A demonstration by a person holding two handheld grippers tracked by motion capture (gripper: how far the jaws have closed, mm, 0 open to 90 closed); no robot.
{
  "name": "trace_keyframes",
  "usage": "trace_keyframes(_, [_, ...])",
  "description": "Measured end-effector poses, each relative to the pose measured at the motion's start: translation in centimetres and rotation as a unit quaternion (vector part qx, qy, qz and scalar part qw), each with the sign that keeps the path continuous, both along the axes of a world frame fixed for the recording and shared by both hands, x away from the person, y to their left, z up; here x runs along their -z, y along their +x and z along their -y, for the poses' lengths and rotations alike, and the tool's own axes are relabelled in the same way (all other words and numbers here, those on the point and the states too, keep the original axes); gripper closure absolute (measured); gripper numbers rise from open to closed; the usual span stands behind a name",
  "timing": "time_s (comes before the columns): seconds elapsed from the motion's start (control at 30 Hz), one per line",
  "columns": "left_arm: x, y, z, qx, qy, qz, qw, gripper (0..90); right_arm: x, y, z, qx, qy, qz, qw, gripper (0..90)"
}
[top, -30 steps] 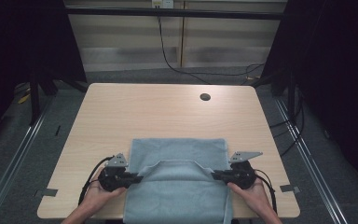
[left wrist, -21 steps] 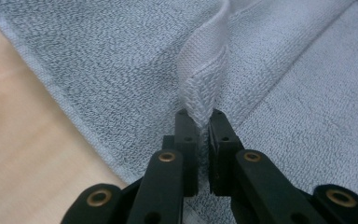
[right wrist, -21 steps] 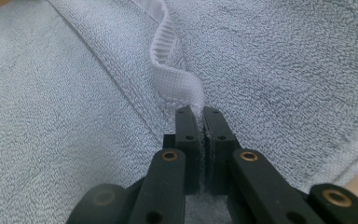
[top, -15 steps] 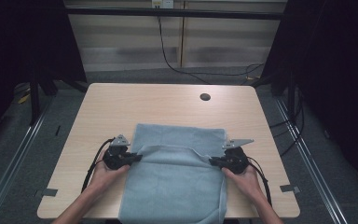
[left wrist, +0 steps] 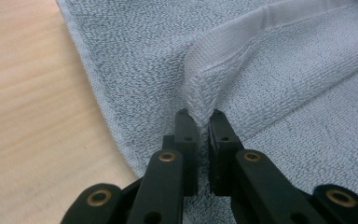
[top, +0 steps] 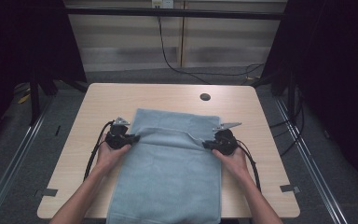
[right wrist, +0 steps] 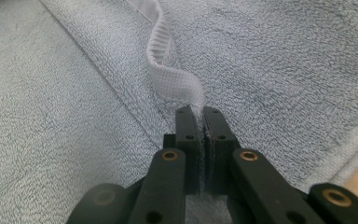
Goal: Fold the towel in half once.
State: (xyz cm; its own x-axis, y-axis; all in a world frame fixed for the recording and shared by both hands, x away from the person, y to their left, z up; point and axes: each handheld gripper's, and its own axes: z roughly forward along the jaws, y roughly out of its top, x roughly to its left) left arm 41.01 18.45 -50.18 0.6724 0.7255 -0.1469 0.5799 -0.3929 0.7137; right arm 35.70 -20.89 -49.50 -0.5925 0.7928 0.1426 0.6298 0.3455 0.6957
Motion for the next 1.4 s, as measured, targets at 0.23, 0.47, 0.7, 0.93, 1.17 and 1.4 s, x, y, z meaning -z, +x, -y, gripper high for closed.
trace_keyframes(0.23, [0.3,2.0,0.2,-0.019,-0.011,0.006,0.9997,84.6,0.0,2.7,0.1,0.019,0.000,-0.004,0.9998,86.9])
trace_keyframes(0.47, [0.6,2.7,0.1,-0.032,-0.019,0.011,0.9992,84.6,0.5,5.8,0.4,0.063,0.013,-0.002,0.9979,86.8])
trace_keyframes(0.7, [0.6,3.4,-0.3,-0.043,-0.024,0.004,0.9988,84.6,0.3,7.7,-0.9,0.084,-0.014,0.007,0.9964,86.8])
trace_keyframes(0.93, [0.3,2.6,-0.9,-0.042,-0.049,0.006,0.9979,84.6,-0.6,6.8,-0.3,0.071,0.005,0.023,0.9972,86.7])
trace_keyframes(1.17, [-4.5,0.8,-1.9,-0.017,-0.092,0.056,0.9940,84.5,-6.5,4.8,1.1,0.057,0.071,0.099,0.9909,86.7])
trace_keyframes(1.4, [-11.2,-1.6,-2.2,0.012,-0.122,0.122,0.9850,84.5,-11.6,3.0,2.3,0.053,0.103,0.148,0.9821,86.7])
